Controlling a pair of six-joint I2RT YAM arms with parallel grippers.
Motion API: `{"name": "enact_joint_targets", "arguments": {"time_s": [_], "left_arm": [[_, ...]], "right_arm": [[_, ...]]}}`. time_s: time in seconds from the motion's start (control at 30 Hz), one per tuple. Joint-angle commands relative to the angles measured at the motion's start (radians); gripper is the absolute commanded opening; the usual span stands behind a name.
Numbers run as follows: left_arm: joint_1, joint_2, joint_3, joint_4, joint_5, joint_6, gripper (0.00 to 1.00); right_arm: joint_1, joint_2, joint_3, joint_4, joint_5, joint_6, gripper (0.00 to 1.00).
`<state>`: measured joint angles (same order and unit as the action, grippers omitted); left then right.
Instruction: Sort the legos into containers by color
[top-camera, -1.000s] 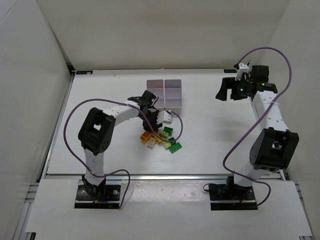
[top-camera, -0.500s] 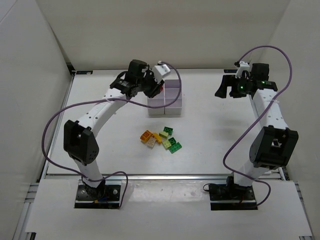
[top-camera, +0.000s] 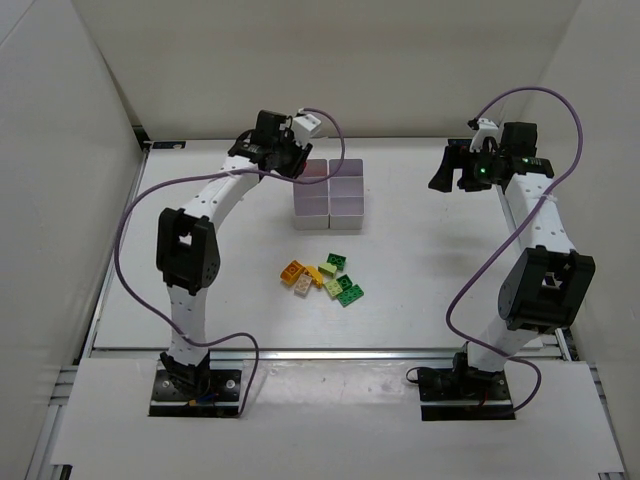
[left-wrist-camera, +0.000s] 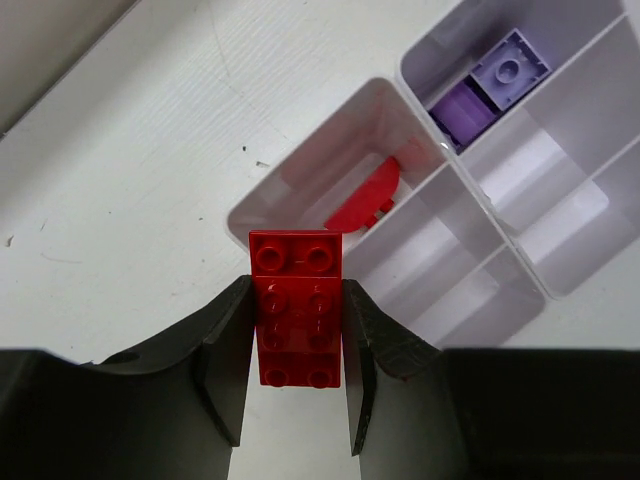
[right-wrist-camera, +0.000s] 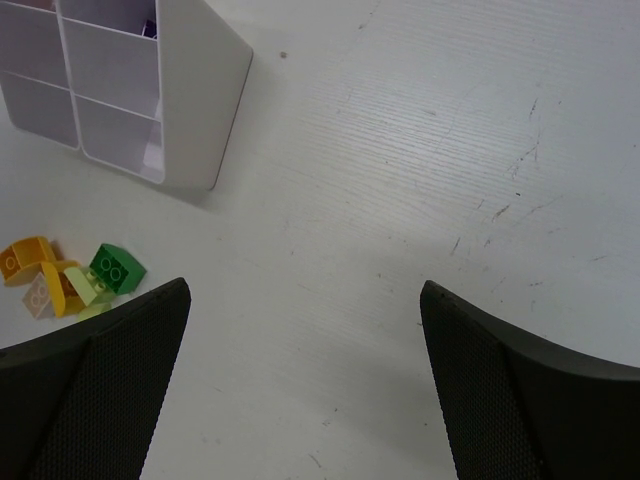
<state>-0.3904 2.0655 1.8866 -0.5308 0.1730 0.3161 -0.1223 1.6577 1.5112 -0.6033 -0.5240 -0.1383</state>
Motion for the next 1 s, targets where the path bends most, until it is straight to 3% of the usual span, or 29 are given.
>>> {"name": "enact_joint_targets", "arguments": {"time_s": [0.0, 0.67, 0.97], "left_arm": [[-0.001, -0.006, 0.083, -0.017, 0.025, 0.008, 0.33], [-0.028, 0.113, 0.167, -0.035, 0.065, 0.192, 0.49], [-0.028, 0.147, 0.204, -0.035, 0.056, 0.201, 0.58]], "right_arm": [[0.003, -0.009, 0.024, 0.005, -0.011, -0.007, 0.99], [0.004, -0.009, 0.009, 0.01, -0.005, -0.02, 0.99], [0.003, -0.006, 0.0, 0.008, -0.005, -0.023, 0.99]]}}
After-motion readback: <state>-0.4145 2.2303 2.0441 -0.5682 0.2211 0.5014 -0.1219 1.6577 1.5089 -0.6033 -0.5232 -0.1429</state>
